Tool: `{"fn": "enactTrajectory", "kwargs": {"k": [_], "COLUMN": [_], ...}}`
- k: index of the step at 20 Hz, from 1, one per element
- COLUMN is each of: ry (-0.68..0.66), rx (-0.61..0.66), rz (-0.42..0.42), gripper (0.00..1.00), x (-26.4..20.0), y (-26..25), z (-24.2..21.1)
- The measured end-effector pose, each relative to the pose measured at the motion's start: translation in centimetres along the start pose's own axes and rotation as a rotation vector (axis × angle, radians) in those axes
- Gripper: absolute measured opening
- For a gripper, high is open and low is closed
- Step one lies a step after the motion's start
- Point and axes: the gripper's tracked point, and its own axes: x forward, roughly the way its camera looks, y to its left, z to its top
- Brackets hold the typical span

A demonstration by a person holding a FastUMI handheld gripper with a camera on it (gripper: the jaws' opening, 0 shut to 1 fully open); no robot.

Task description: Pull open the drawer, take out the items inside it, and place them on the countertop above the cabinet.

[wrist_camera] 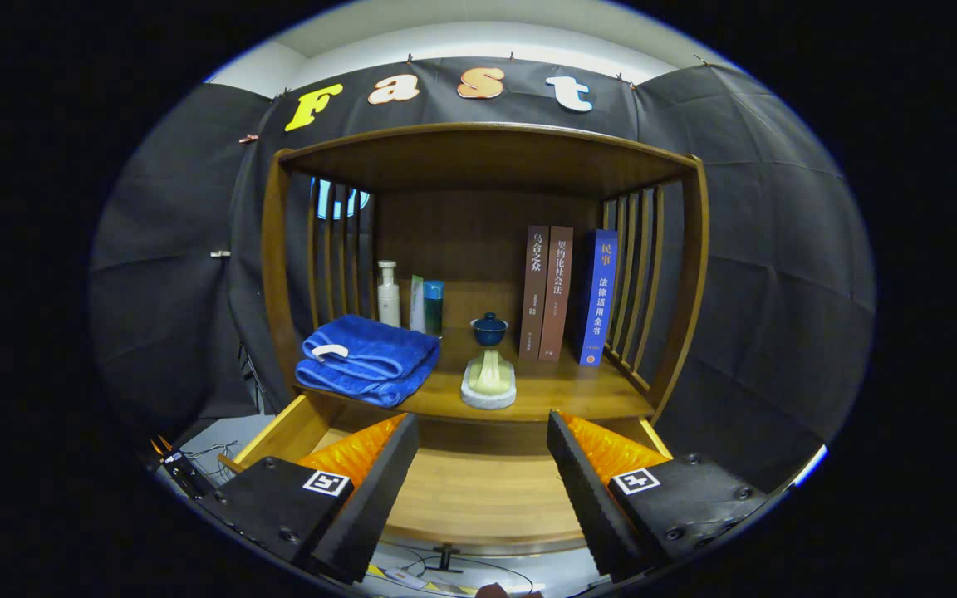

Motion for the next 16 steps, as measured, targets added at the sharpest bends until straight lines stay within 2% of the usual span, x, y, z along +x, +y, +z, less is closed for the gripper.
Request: {"fn": "enactTrajectory", "kwargs": {"k": [6,10,16], "ry": [-0.051,-0.099,-0.100], "rx": [0.052,0.011,-0.007], "rz": [-0.018,-0.038,-0.048], "gripper": [1.00,1.00,1.00], "x": [-3.5,-5.1,-4.1], "y": [0.4,0.6,1.6], "z": [-5.7,-9.5,-16.0]}}
